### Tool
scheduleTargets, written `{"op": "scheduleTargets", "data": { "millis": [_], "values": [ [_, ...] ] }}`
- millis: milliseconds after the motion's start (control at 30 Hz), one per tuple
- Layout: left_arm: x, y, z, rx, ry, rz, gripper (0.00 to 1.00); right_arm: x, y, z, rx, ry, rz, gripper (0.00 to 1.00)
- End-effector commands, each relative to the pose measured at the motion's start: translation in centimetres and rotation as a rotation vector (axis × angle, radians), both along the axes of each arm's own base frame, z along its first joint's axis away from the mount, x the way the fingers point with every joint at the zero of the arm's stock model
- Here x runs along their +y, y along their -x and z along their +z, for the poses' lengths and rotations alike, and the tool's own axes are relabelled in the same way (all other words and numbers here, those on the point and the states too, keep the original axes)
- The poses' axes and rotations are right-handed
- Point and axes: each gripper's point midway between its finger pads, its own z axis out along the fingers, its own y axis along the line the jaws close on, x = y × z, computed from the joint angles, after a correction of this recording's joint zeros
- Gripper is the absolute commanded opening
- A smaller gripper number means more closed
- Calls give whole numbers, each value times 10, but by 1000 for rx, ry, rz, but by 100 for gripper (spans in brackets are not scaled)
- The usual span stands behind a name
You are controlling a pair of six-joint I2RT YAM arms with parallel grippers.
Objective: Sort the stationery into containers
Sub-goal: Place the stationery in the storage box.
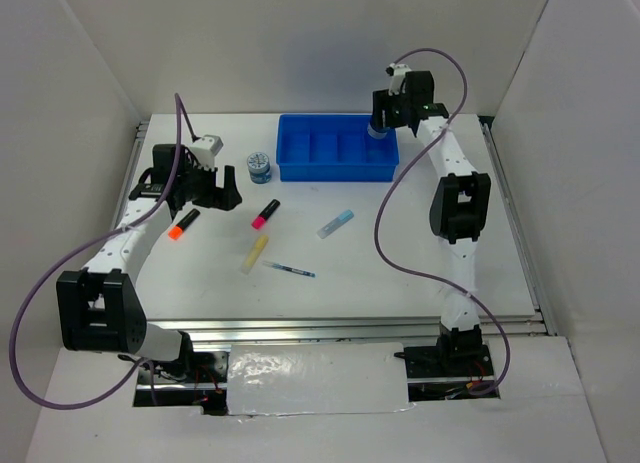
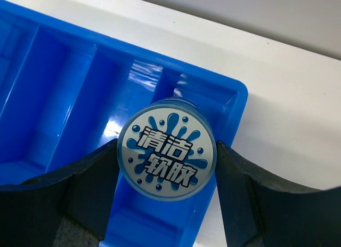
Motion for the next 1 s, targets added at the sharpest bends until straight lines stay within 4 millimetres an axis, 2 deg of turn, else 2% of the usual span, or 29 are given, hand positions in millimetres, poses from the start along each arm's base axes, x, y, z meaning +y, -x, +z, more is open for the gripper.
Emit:
{"op": "scheduleTargets", "data": {
  "millis": [0, 100, 433, 633, 733, 967],
  "values": [
    [-2, -6, 2, -15, 27, -2, 99, 5, -26, 41, -169, -12, -4, 16],
    [-2, -7, -1, -4, 27, -2, 99, 4, -31, 30, -162, 3, -21, 16],
    [-3, -12, -8, 13, 36, -4, 99, 10, -37, 14, -168, 23, -26, 22],
    [-9, -9, -3, -20, 49, -46, 99, 10, -40, -2, -152, 46, -46, 32],
    [-10, -11, 0, -19, 56, -52, 99, 12, -41, -5, -153, 51, -54, 41],
    [-10, -11, 1, -18, 57, -55, 99, 13, -44, -11, -156, 69, -73, 52]
  ]
}}
